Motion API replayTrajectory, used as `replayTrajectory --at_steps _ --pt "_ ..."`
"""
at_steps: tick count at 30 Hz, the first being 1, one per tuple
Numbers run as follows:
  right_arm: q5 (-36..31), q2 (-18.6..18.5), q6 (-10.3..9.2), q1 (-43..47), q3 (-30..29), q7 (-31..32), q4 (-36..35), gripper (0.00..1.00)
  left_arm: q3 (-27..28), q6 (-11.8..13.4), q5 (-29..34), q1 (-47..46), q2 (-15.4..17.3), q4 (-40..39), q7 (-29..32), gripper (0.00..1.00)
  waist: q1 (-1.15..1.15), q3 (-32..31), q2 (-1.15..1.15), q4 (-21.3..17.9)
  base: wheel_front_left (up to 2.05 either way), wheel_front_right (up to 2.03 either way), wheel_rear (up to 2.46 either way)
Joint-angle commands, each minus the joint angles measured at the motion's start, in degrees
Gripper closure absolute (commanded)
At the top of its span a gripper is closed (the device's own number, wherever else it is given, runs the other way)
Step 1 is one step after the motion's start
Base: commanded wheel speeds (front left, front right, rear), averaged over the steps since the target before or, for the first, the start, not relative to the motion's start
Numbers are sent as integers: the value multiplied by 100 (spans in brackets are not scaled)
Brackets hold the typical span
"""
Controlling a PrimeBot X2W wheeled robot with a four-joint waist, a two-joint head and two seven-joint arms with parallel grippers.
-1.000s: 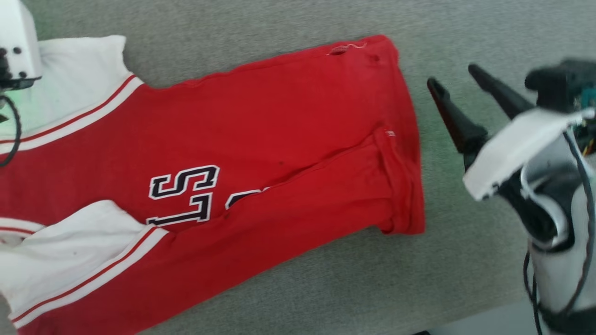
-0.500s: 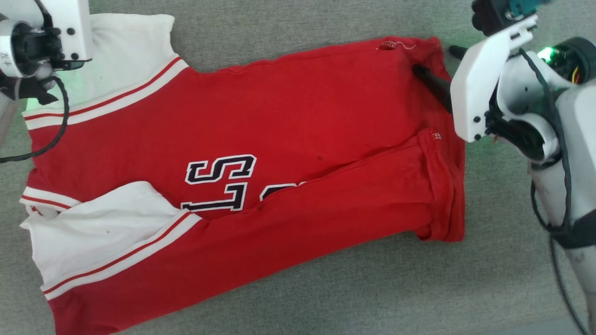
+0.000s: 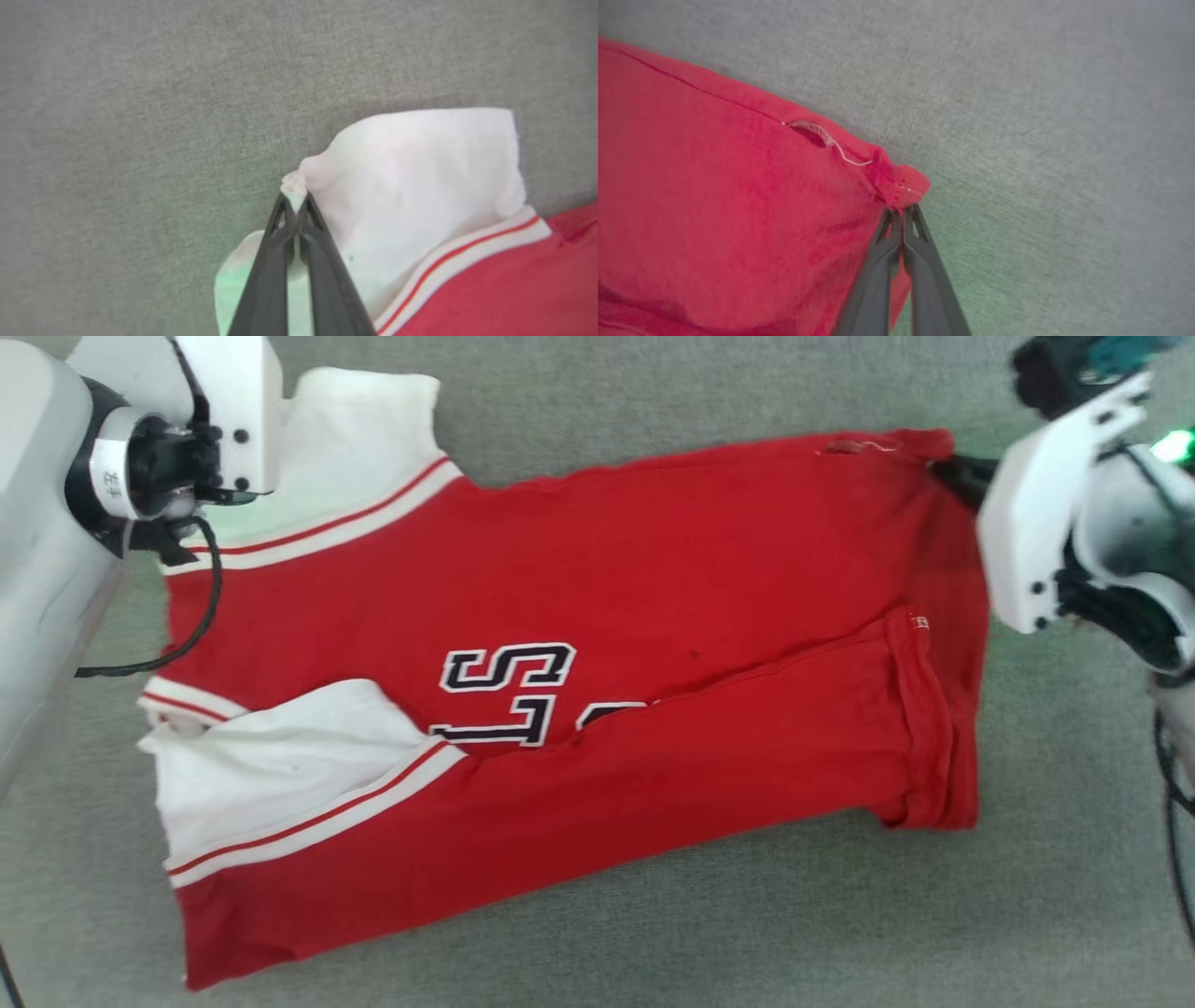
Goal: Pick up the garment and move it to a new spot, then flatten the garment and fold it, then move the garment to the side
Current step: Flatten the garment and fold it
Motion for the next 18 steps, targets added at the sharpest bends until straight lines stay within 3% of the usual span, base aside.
replayTrajectory --at_steps 1,9,18 --pt "-32 -35 -2 127 -95 -75 -152 100 0 12 -72 57 22 -129 58 100 0 -184 0 173 0 0 0" --pt "-136 -241 -2 1014 -811 56 -1201 100 -112 264 -59 254 414 -1183 525 100 0 -625 0 481 0 0 0" --pt "-168 -399 -2 2243 -1588 656 -2594 100 -147 1226 -220 1041 1371 -3456 1234 100 0 -919 0 693 0 0 0"
